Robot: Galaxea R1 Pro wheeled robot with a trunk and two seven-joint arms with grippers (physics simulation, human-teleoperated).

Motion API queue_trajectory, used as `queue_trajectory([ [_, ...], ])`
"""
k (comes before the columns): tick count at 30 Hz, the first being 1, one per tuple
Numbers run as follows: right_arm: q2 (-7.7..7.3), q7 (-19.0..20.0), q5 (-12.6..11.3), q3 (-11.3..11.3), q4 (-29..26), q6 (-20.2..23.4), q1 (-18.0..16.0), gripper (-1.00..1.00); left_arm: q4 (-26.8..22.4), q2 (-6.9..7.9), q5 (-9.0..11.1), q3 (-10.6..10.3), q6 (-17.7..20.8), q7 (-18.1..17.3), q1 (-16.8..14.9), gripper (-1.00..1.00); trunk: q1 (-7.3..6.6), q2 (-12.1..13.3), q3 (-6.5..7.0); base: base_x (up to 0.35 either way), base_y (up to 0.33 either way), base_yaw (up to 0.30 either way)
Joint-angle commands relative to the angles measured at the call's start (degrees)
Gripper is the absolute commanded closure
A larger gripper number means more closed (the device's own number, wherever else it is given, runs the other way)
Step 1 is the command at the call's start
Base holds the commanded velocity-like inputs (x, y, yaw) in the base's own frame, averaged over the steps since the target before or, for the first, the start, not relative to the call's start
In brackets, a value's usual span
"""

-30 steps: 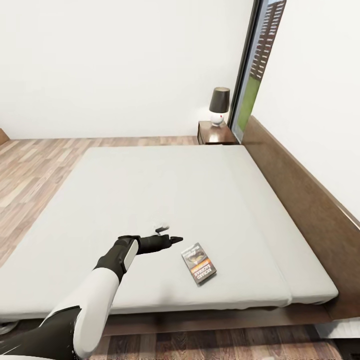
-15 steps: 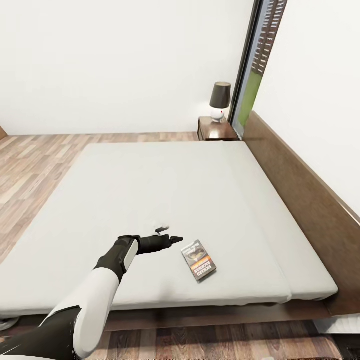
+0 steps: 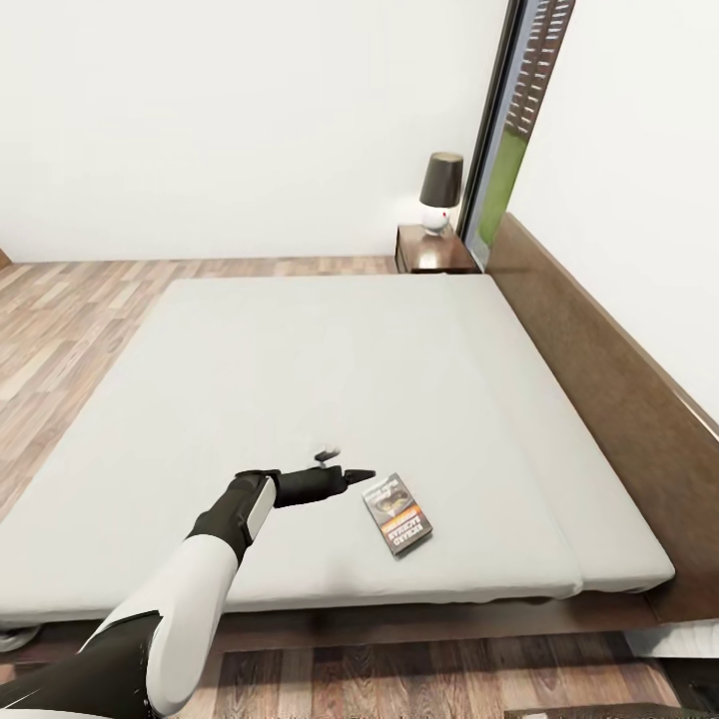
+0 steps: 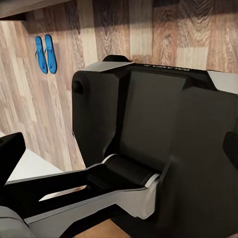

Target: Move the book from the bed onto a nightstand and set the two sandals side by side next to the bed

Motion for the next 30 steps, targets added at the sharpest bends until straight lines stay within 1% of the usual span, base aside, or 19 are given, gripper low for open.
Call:
queue_trajectory([
  [1, 0.03, 0.28, -0.46, 0.47, 0.18, -0.22, -0.08, -1.00, -0.04, -0.08, -0.54, 0.47, 0.38, 0.35, -0.05, -1.00, 0.03, -0.11, -0.18, 0.000, 0.000, 0.000],
  [9, 0.03, 0.26, -0.46, 0.48, 0.18, -0.22, -0.08, -1.00, -0.05, -0.08, -0.49, 0.33, 0.37, 5.29, -0.05, -1.00, 0.03, -0.11, -0.90, 0.000, 0.000, 0.000],
  [12, 0.03, 0.23, -0.46, 0.50, 0.18, -0.22, -0.08, -1.00, -1.08, -0.08, -0.21, 0.29, 0.61, 9.29, -0.11, -1.00, 0.03, -0.11, -1.17, 0.000, 0.000, 0.000],
  [14, 0.03, 0.25, -0.46, 0.48, 0.18, -0.22, -0.08, -1.00, -2.08, -0.08, 0.50, 0.28, 0.82, 11.04, -0.38, -1.00, 0.03, -0.11, -1.35, 0.000, 0.000, 0.000],
  [15, 0.03, 0.26, -0.46, 0.49, 0.18, -0.22, -0.08, -1.00, -2.61, -0.08, 1.07, 0.26, 0.90, 12.15, -0.51, -1.00, 0.03, -0.11, -1.44, 0.000, 0.000, 0.000],
  [16, 0.03, 0.26, -0.46, 0.49, 0.18, -0.22, -0.08, -1.00, -3.42, -0.08, 2.42, 0.24, 0.99, 14.45, -0.85, -1.00, 0.03, -0.11, -1.53, 0.000, 0.000, 0.000],
  [17, 0.03, 0.27, -0.46, 0.48, 0.18, -0.22, -0.08, -1.00, -4.47, -0.08, 4.64, 0.23, 1.03, 16.54, -1.50, -1.00, 0.03, -0.11, -1.62, 0.000, 0.000, 0.000],
  [18, 0.03, 0.27, -0.46, 0.48, 0.18, -0.22, -0.08, -1.00, -4.91, -0.08, 5.62, 0.22, 1.04, 17.04, -1.72, -1.00, 0.03, -0.11, -1.71, 0.000, 0.000, 0.000],
  [21, 0.03, 0.27, -0.46, 0.49, 0.18, -0.22, -0.08, -1.00, -6.98, -0.08, 11.97, 0.19, 1.00, 19.05, -2.43, -1.00, 0.03, -0.11, -1.98, 0.000, 0.000, 0.000],
  [24, 0.03, 0.27, -0.46, 0.51, 0.18, -0.22, -0.08, -1.00, -8.08, -0.08, 15.01, 0.14, 0.99, 20.60, -2.68, -1.00, 0.03, -0.11, -2.24, 0.000, 0.000, 0.000],
  [26, 0.03, 0.26, -0.46, 0.52, 0.18, -0.22, -0.08, -1.00, -8.18, -0.08, 15.68, 0.04, 0.99, 21.01, -2.74, -1.00, 0.03, -0.11, -2.42, 0.000, 0.000, 0.000],
  [30, 0.03, 0.27, -0.46, 0.51, 0.18, -0.22, -0.08, -1.00, -7.61, -0.08, 15.96, -0.40, 1.05, 21.25, -2.77, -1.00, 0.03, -0.11, -2.78, 0.000, 0.000, 0.000],
])
